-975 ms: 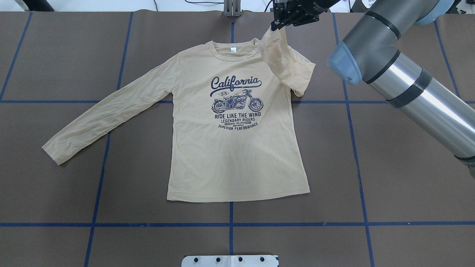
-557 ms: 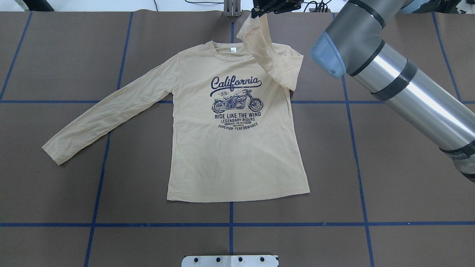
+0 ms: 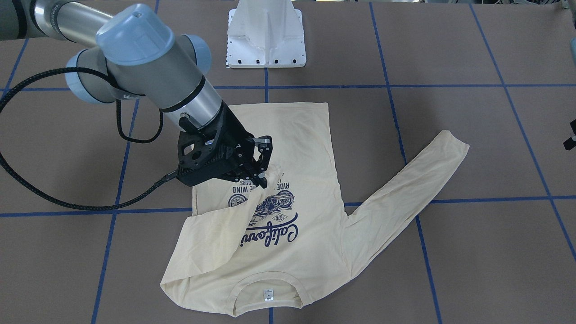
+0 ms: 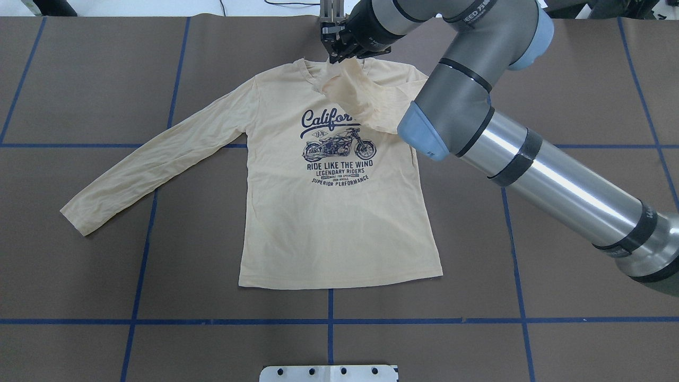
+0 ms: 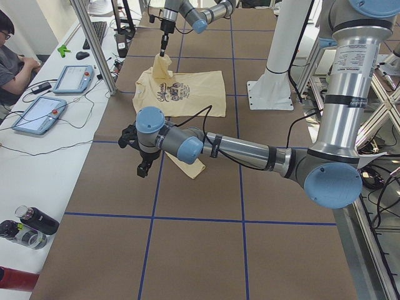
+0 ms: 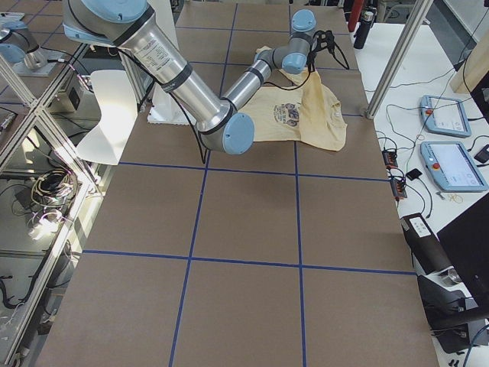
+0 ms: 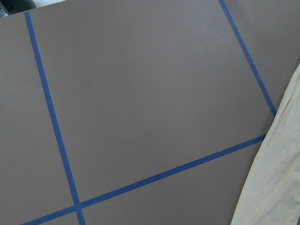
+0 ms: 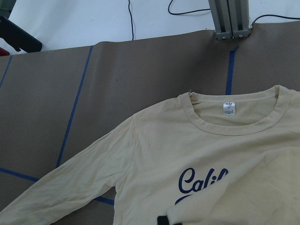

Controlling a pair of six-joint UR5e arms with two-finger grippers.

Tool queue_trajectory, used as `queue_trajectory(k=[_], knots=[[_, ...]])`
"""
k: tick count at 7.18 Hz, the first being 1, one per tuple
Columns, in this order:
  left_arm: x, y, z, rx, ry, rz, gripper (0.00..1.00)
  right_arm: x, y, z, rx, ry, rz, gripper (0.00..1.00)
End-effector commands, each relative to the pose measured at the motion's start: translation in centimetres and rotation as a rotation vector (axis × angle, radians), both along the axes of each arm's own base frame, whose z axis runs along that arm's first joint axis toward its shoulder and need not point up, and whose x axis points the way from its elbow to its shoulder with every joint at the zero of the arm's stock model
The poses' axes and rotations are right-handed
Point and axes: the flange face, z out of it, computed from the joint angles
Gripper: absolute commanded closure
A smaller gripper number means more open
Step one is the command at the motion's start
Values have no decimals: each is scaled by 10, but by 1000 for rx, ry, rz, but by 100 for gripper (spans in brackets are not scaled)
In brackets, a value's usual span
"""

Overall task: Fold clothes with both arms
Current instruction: 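Lower the cuff beside the collar and open the right gripper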

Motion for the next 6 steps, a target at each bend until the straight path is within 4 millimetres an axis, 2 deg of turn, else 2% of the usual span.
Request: queue_trajectory(k=[1, 2, 4, 5, 6], knots=[[1, -4, 0, -1, 0, 1, 0, -43, -26, -14, -33, 46, 6, 100], [1, -5, 2, -4, 0, 1, 0, -67, -28, -16, -36, 71, 17, 100], [1, -6, 3, -7, -2, 1, 0, -108, -14, -10, 4, 79, 46, 100], [1, -7, 6, -12, -5, 1, 0, -133, -6, -16, 12, 97, 52, 100], [1, -6, 9, -11, -4, 1, 0, -155, -6, -26, 14, 118, 64, 100]])
